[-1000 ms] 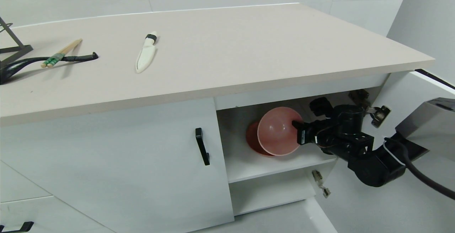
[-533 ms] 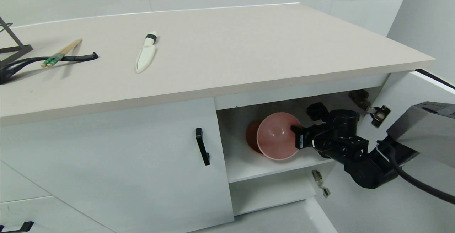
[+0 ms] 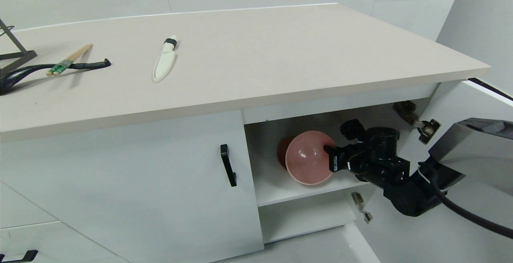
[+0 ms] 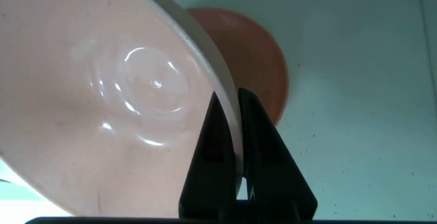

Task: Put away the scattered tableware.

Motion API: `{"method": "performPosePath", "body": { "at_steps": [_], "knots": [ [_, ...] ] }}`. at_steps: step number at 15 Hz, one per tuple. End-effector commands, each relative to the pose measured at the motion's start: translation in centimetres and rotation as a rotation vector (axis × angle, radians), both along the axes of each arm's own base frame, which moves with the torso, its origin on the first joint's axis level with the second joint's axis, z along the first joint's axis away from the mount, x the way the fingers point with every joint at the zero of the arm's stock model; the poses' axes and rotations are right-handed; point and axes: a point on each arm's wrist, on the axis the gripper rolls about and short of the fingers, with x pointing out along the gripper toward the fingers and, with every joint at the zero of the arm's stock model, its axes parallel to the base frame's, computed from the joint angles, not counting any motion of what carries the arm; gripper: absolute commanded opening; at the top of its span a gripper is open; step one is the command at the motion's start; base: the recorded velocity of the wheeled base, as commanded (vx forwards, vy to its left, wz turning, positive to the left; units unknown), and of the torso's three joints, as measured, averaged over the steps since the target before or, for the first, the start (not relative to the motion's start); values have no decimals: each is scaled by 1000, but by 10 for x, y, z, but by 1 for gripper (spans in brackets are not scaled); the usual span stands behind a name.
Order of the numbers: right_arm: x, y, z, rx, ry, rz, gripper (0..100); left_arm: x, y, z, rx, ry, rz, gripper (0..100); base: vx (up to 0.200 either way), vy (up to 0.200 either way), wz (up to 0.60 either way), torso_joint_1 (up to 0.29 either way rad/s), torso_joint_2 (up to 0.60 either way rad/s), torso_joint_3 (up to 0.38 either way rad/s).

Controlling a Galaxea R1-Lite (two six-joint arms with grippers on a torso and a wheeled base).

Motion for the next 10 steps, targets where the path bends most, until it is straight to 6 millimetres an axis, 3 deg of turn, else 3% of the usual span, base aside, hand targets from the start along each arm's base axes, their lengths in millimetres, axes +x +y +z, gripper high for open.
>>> {"method": "performPosePath", "body": {
  "at_steps": [1, 6, 10],
  "knots": [
    [0, 1, -3, -2, -1, 2, 100, 0, 0, 0, 0, 2, 0, 100, 0, 0, 0, 0, 0, 0],
    [0, 1, -1, -1, -7, 3, 100, 0, 0, 0, -2, 1, 0, 100, 0, 0, 0, 0, 0, 0],
    [-8, 7, 15, -3, -93, 30, 100, 0, 0, 0, -2, 1, 0, 100, 0, 0, 0, 0, 0, 0]
  ]
}}
